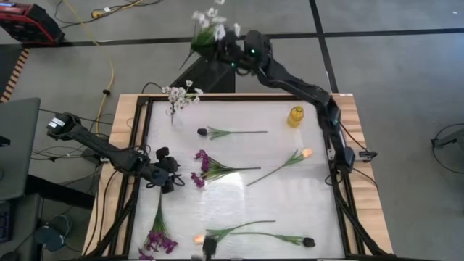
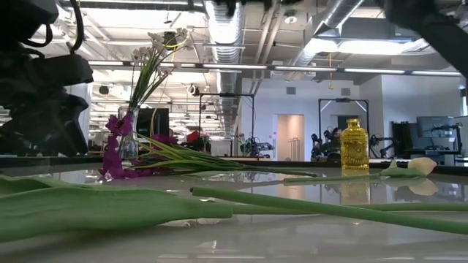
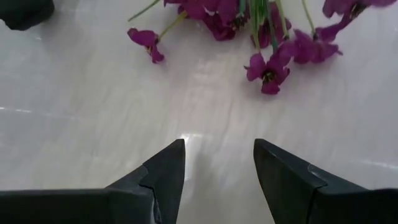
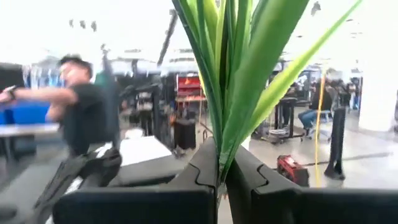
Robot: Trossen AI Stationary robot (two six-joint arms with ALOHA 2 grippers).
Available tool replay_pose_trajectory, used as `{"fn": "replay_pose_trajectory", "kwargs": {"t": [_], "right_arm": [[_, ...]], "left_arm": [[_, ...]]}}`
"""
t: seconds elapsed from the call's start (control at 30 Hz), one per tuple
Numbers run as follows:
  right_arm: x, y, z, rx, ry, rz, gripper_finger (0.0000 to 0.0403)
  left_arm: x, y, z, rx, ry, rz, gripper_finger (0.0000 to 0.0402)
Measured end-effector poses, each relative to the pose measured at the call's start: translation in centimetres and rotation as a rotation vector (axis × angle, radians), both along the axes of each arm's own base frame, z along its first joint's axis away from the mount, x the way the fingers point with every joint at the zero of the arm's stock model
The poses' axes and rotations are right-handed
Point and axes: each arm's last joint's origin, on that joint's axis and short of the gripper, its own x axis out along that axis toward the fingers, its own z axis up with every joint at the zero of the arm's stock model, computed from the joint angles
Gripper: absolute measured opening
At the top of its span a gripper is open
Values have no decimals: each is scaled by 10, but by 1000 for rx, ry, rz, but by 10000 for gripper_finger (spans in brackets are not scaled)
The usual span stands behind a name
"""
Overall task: Sort flowers into vase by color
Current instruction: Put the white flowers into the transparent vase
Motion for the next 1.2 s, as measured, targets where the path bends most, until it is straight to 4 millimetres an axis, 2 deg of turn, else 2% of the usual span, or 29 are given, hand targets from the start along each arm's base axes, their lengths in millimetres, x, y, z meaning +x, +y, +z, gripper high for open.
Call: {"fn": "replay_pose_trajectory", "kwargs": {"t": [0.1, 0.23, 0.4, 0.53, 0.63, 0.93, 1.2], "right_arm": [[7, -40, -32, 124, -31, 16, 37], [20, -72, -77, 255, -40, 67, 37], [46, -79, -127, 310, -79, 76, 37], [58, -77, -152, 363, -97, 104, 37], [65, -75, -163, 382, -70, 112, 37], [83, -41, -166, 326, -28, 158, 37], [92, -28, -174, 261, 81, 181, 37]], "left_arm": [[2, -1, 1, -11, -24, 1, 181], [2, -1, 1, -12, -26, 1, 181], [2, -1, 2, -14, -27, 3, 181], [2, -1, 2, -21, -34, 10, 180], [4, -2, 3, -28, -52, 8, 180], [7, -3, 5, -39, -87, 3, 180], [7, -3, 6, -32, -93, 2, 180]]}}
